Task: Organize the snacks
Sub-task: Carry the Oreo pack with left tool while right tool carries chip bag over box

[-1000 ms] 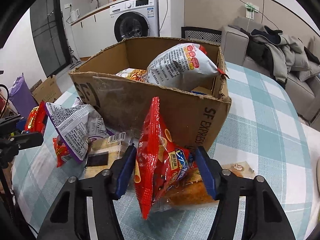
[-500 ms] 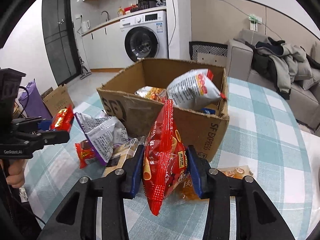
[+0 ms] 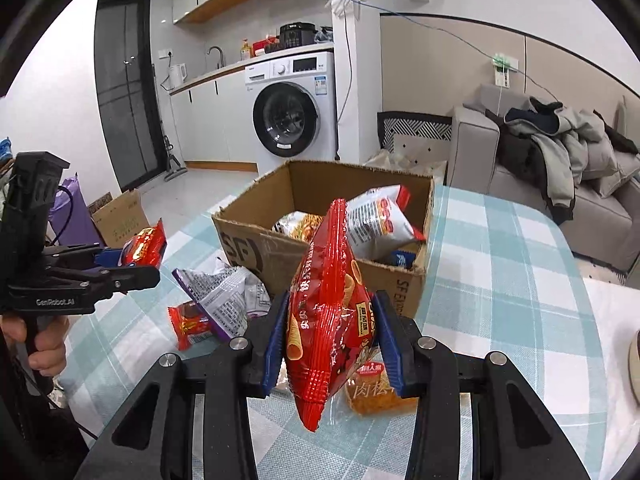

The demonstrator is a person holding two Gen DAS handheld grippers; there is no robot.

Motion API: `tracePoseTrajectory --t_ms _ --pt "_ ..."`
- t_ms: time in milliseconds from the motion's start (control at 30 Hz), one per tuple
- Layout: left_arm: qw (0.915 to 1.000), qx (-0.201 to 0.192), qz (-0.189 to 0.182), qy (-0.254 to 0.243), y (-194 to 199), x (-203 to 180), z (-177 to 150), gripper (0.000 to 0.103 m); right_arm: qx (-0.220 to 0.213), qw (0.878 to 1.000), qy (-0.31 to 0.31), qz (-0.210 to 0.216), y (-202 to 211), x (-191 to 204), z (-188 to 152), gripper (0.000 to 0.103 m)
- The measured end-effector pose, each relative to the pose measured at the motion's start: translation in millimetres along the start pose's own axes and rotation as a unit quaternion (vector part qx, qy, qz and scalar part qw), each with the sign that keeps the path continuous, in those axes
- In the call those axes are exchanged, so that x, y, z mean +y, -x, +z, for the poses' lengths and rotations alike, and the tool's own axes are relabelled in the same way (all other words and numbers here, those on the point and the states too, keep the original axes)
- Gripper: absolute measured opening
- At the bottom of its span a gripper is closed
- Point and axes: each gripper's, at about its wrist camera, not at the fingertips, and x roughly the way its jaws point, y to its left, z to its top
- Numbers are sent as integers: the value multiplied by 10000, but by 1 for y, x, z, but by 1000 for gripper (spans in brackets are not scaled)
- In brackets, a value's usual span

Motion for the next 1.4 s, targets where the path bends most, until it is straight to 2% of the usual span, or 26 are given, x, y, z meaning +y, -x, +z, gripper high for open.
tracePoseTrajectory --t_ms 300,767,1400 --pt "9998 -184 50 -41 7 -4 16 51 -277 9996 0 28 17 0 13 42" --pt "9981 -488 -65 -363 3 -29 70 51 -689 9975 -179 19 33 -5 48 42" --pt "9961 -504 -38 -721 -40 -54 124 51 -679 9972 -312 -30 -4 -25 89 42"
